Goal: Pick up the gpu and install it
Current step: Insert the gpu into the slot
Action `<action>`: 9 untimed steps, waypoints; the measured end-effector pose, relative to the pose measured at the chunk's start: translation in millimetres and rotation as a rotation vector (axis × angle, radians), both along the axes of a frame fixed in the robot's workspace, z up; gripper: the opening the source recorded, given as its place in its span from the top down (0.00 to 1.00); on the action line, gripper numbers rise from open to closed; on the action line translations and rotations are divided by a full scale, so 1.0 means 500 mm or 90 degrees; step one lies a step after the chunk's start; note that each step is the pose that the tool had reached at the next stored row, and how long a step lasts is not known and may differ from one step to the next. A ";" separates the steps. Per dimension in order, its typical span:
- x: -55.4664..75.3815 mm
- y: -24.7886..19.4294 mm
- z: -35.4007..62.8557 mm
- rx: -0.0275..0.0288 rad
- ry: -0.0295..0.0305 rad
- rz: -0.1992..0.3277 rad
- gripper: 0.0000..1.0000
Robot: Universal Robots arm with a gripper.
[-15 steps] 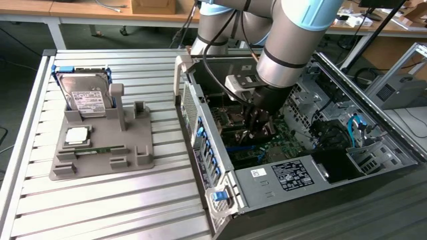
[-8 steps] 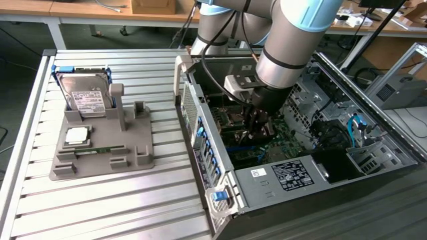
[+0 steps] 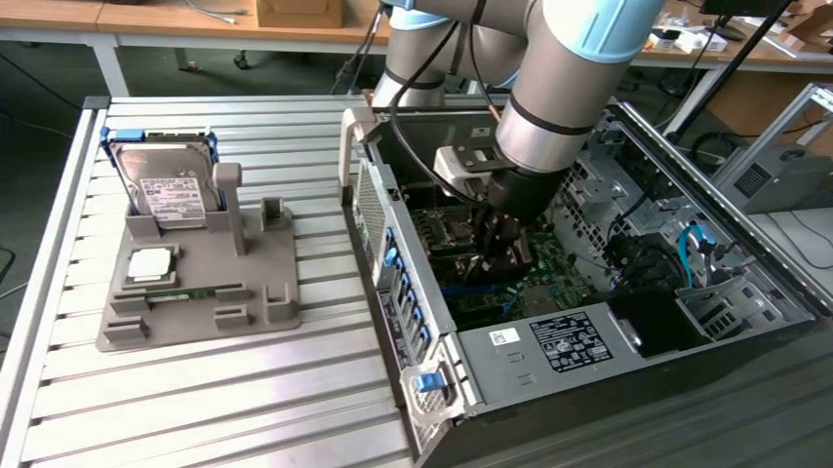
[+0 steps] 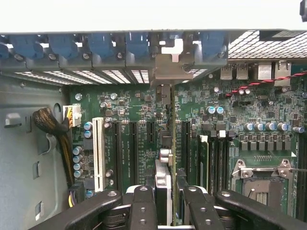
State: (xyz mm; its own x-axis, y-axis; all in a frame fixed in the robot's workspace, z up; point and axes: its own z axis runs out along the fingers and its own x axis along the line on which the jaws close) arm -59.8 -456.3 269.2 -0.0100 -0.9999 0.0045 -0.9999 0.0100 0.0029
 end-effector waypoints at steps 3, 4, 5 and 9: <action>-0.004 0.0033 -0.001 0.0000 0.0000 0.000 0.73; -0.007 0.0034 -0.002 0.0000 0.0000 0.000 0.73; -0.009 0.0034 -0.002 0.0000 -0.0001 0.000 0.73; -0.016 0.0034 -0.004 -0.0001 -0.0001 0.000 0.73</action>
State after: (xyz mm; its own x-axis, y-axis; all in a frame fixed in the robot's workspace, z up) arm -67.6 -454.6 267.1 -0.0101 -0.9999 0.0046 -0.9999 0.0101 0.0028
